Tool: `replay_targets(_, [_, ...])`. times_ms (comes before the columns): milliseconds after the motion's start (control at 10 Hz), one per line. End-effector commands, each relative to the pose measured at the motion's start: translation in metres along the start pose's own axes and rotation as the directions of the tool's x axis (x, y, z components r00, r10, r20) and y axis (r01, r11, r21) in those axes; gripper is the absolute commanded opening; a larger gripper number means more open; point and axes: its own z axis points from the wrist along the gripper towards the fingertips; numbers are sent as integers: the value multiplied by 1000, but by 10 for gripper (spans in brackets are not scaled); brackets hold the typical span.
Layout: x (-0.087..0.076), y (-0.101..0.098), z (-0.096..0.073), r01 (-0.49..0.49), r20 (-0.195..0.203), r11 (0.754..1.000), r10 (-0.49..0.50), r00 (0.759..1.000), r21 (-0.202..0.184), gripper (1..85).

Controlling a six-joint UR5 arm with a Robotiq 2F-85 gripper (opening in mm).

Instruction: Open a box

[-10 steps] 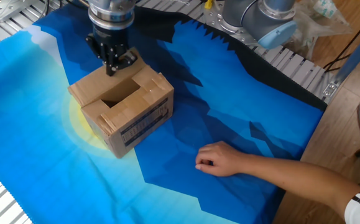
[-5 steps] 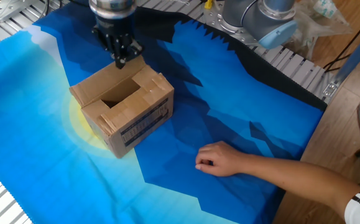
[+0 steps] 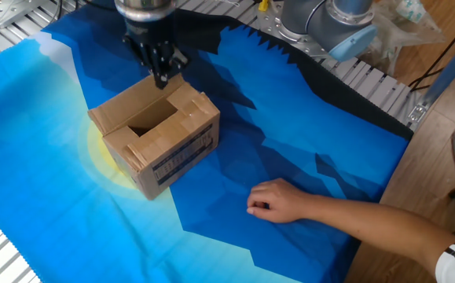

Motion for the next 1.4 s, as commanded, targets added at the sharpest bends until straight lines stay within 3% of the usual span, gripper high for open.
replay_targets(0, [-4, 1, 15, 8, 5, 1000, -8, 1000, -5, 13])
replay_targets(200, [-4, -3, 10, 12, 8, 1000, -12, 1000, 9, 13])
replay_targets(400, [15, -14, 9, -18, -63, 998, 21, 998, 52, 13])
replay_targets(500, [19, -20, 8, -31, -78, 996, 37, 996, 79, 13])
replay_targets(600, [15, -20, 9, -33, -62, 997, 38, 997, 76, 13])
replay_targets(800, [4, -20, 43, -31, -35, 999, 32, 999, 29, 13])
replay_targets(900, [4, -20, 52, -38, -41, 999, 39, 998, 26, 13])
replay_targets(1300, [5, -3, 53, -58, -54, 998, 57, 997, -16, 13])
